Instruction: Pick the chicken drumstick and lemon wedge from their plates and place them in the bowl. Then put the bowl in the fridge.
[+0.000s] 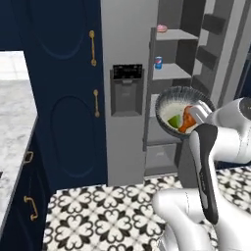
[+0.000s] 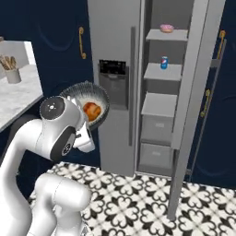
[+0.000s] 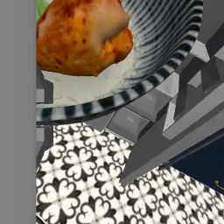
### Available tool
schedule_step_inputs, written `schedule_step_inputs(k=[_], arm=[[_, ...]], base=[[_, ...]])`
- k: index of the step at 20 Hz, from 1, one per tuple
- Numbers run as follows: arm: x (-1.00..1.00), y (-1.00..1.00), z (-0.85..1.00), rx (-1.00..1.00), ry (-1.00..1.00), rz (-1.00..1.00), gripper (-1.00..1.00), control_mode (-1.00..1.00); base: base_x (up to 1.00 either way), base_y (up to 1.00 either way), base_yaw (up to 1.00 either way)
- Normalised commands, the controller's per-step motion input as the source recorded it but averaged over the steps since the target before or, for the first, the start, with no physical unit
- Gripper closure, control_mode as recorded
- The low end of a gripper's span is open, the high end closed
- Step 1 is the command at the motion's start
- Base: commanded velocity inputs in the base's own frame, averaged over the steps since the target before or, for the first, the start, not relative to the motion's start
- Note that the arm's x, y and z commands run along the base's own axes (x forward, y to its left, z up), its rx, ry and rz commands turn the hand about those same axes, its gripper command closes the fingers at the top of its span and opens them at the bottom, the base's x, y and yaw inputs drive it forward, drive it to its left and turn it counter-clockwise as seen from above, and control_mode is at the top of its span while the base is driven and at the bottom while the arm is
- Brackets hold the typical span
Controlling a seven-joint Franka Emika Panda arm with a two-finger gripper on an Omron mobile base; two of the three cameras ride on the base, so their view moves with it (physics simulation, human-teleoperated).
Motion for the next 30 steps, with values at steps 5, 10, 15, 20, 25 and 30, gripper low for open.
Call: schedule_step_inputs(k=[5,10,15,20,25,30], arm=[[0.0,0.0,0.0,0.0,0.0,0.0,1.0,1.0],[0.0,0.0,0.0,0.0,0.0,0.0,1.0,1.0],[0.0,0.0,0.0,0.0,0.0,0.0,1.0,1.0],[0.0,0.0,0.0,0.0,0.0,0.0,1.0,1.0],[0.0,0.0,0.0,0.0,0.0,0.0,1.0,1.0],[0.0,0.0,0.0,0.0,0.0,0.0,1.0,1.0]], base=[[0.98,0.24,-0.28],[0.38,-0.44,0.0],[0.27,-0.32,-0.03],[0.48,-0.17,-0.02],[0.02,-0.56,-0.02],[0.46,-0.23,-0.04]])
